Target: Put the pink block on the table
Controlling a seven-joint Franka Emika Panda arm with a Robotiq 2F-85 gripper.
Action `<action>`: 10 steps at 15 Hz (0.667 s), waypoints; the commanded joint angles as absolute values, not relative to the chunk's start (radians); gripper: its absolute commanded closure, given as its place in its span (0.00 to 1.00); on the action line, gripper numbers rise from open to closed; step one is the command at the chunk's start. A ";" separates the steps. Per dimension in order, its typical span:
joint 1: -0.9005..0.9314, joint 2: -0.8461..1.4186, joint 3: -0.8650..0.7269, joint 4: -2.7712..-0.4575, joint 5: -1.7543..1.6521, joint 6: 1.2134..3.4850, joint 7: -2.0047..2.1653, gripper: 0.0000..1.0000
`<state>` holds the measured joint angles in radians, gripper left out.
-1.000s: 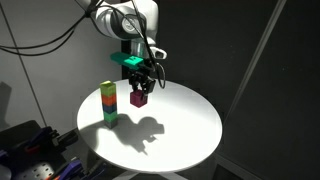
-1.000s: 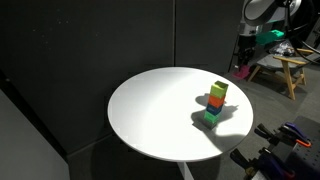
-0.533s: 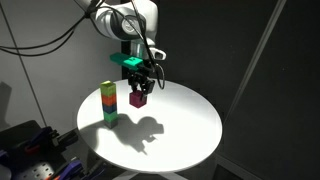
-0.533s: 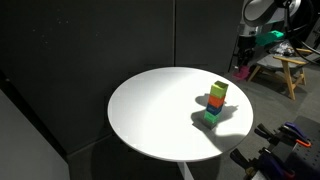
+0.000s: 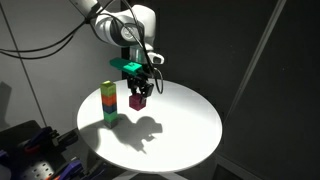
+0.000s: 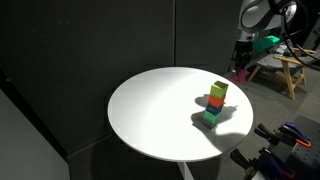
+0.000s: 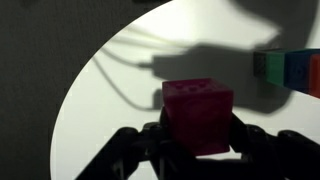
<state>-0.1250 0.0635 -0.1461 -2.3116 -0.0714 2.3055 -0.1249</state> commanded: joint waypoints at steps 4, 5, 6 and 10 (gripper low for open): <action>-0.137 0.093 -0.143 -2.337 -0.069 2.384 -0.164 0.72; -0.138 0.099 -0.143 -2.342 -0.067 2.395 -0.171 0.72; -0.140 0.105 -0.143 -2.346 -0.066 2.404 -0.177 0.72; -0.148 0.128 -0.145 -2.358 -0.064 2.433 -0.198 0.72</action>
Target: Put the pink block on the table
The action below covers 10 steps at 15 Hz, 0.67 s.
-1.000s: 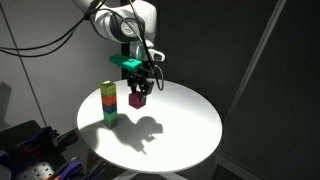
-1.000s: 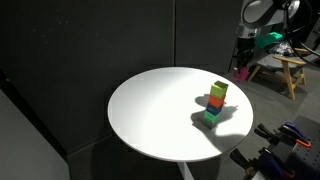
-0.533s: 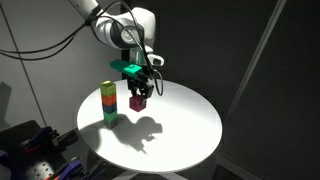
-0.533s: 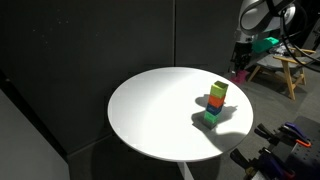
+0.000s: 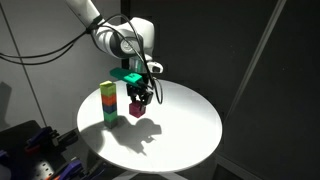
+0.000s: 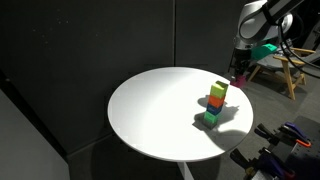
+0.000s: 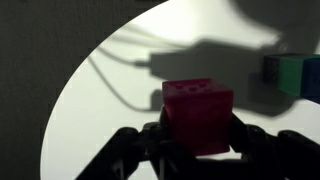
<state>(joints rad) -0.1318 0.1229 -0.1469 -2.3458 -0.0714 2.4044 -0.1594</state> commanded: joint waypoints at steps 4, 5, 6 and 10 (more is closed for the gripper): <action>-0.160 0.147 -0.146 -2.373 -0.056 2.454 -0.218 0.72; -0.163 0.152 -0.146 -2.376 -0.054 2.459 -0.225 0.72; -0.167 0.158 -0.146 -2.378 -0.051 2.465 -0.231 0.72; -0.184 0.176 -0.143 -2.392 -0.040 2.494 -0.264 0.72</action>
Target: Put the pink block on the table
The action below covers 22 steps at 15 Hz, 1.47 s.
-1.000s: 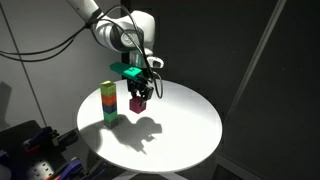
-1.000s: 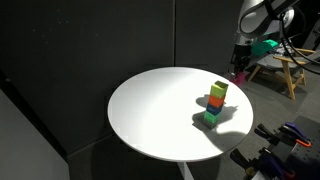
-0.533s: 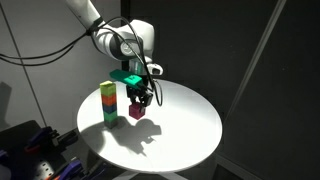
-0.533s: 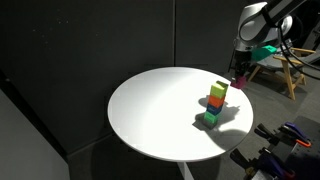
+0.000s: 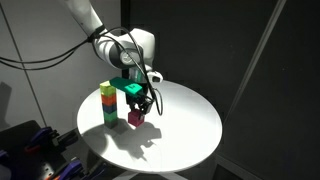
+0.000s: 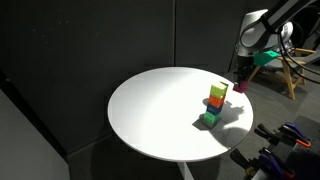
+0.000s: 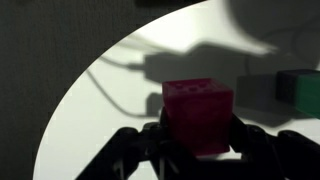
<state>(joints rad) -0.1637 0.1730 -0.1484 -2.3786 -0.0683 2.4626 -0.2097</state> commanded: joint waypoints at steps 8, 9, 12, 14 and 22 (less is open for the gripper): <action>-0.211 0.216 -0.131 -2.416 0.005 2.564 -0.366 0.72; -0.211 0.224 -0.131 -2.415 0.005 2.569 -0.371 0.72; -0.208 0.253 -0.128 -2.405 0.001 2.588 -0.359 0.72; -0.204 0.274 -0.126 -2.399 -0.007 2.603 -0.345 0.72; -0.202 0.345 -0.108 -2.382 -0.014 2.657 -0.323 0.72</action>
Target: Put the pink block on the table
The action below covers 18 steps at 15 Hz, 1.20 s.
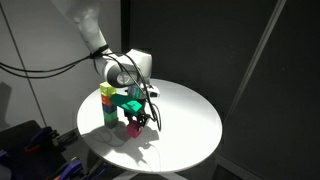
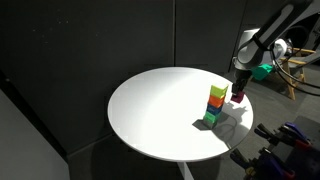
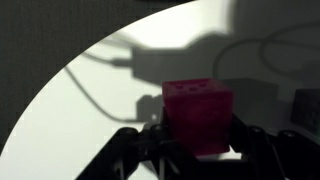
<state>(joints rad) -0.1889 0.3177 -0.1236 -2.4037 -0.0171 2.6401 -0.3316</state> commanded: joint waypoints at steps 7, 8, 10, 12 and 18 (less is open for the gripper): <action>-0.200 0.426 -0.099 -2.344 -0.022 2.716 -0.296 0.72; -0.200 0.439 -0.099 -2.337 -0.023 2.724 -0.292 0.72; -0.198 0.464 -0.101 -2.322 -0.028 2.737 -0.282 0.72; -0.197 0.486 -0.102 -2.308 -0.031 2.744 -0.275 0.72; -0.192 0.548 -0.109 -2.265 -0.039 2.747 -0.253 0.72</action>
<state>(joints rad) -0.1888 0.5147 -0.1087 -2.2996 -0.0174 2.7398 -0.2923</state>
